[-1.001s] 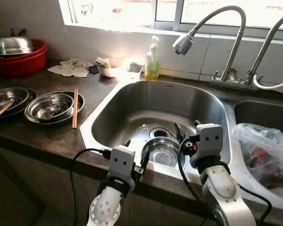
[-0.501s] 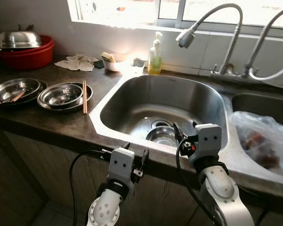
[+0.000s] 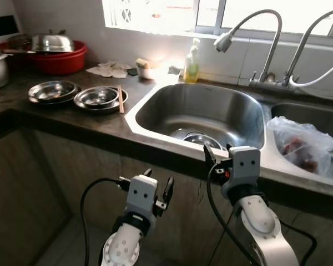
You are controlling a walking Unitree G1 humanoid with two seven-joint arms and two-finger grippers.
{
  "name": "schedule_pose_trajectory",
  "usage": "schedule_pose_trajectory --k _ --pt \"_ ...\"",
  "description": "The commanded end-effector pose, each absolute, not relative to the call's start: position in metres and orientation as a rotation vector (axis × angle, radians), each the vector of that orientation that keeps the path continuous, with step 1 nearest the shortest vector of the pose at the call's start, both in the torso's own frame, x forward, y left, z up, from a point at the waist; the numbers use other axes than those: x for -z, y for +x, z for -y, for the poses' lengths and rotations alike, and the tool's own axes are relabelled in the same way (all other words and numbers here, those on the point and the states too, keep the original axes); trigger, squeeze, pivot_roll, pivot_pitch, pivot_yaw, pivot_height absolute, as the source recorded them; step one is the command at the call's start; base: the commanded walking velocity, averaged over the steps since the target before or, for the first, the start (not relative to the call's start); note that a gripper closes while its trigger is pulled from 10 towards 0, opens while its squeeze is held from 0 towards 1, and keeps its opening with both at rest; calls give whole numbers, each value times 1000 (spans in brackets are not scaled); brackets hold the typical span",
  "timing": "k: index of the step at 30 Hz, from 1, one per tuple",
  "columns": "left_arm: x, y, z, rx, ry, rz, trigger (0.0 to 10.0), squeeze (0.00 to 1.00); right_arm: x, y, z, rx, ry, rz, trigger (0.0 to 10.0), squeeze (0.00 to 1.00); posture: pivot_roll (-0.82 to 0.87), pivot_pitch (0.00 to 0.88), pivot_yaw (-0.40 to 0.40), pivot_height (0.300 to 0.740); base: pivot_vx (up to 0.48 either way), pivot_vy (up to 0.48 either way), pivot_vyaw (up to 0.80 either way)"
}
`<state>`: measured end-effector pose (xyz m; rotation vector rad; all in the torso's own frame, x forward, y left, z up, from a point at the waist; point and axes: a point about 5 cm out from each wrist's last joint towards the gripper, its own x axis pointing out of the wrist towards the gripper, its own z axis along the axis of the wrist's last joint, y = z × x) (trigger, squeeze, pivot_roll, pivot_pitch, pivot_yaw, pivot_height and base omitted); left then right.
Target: Kitchen organization
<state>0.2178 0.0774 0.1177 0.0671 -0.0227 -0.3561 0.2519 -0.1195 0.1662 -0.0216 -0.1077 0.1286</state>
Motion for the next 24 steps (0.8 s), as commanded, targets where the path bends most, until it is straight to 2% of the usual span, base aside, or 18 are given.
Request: schedule_pose_trajectory --k 1,13,20,24 --pt "-120 219 -76 370 75 33 10000 0 -170 252 121 -126 -31 124 10000 0 106 0 -37 740 0 0 481" --pt "-118 219 -75 374 90 25 10000 0 -166 255 124 -122 -24 102 10000 0 105 0 -39 740 0 0 773" --pt "-118 220 -75 372 65 18 10000 0 -166 259 124 -123 -33 101 10000 0 109 0 -43 740 275 0 800" --pt "-119 221 -76 360 68 22 10000 0 -166 260 121 -136 -30 97 10000 0 112 0 -44 740 307 0 381"
